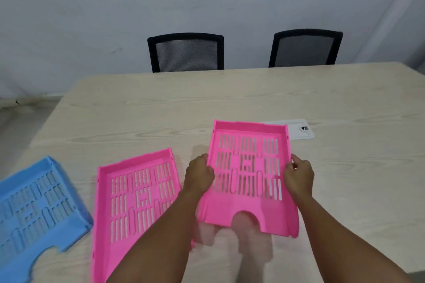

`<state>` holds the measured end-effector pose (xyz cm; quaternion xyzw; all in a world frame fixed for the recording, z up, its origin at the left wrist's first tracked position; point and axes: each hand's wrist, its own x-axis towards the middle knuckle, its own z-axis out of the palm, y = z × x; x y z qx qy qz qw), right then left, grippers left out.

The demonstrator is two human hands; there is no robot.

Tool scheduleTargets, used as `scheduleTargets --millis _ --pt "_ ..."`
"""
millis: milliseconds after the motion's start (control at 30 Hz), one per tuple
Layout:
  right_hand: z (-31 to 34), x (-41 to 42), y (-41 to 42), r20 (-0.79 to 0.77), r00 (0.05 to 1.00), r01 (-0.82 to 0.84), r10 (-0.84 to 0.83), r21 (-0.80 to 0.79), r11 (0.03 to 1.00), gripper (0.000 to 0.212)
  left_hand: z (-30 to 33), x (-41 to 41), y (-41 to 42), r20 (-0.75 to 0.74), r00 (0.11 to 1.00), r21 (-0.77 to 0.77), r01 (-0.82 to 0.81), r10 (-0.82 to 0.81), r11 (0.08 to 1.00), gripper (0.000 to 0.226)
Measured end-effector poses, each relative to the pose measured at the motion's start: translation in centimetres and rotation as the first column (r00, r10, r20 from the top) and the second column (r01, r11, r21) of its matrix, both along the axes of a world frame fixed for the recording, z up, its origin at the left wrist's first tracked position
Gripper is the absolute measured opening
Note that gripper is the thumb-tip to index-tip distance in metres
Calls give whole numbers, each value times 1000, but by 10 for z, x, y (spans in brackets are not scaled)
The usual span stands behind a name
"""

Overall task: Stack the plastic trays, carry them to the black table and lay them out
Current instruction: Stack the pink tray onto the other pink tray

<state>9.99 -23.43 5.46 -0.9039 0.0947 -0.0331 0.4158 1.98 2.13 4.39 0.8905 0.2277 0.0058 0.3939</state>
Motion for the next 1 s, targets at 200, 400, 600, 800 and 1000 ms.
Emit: scheduleTargets --millis 200,400,600,800,1000 --pt "17 -2 67 34 992 -124 120 138 983 36 41 -34 44 120 969 7 -220 218 975 49" --pt "7 -27 156 7 965 -260 264 202 944 40 44 -102 115 152 906 29 -404 395 914 25" --pt "-13 -68 224 -27 894 -434 446 191 880 40 28 -180 162 90 847 69 -530 524 845 20" --pt "-28 -93 261 -50 821 -557 569 151 817 42 6 -223 184 107 798 38 -599 593 800 26" --pt "-44 -103 274 -69 795 -594 603 110 797 41 -11 -234 197 59 807 28 -589 587 807 25"
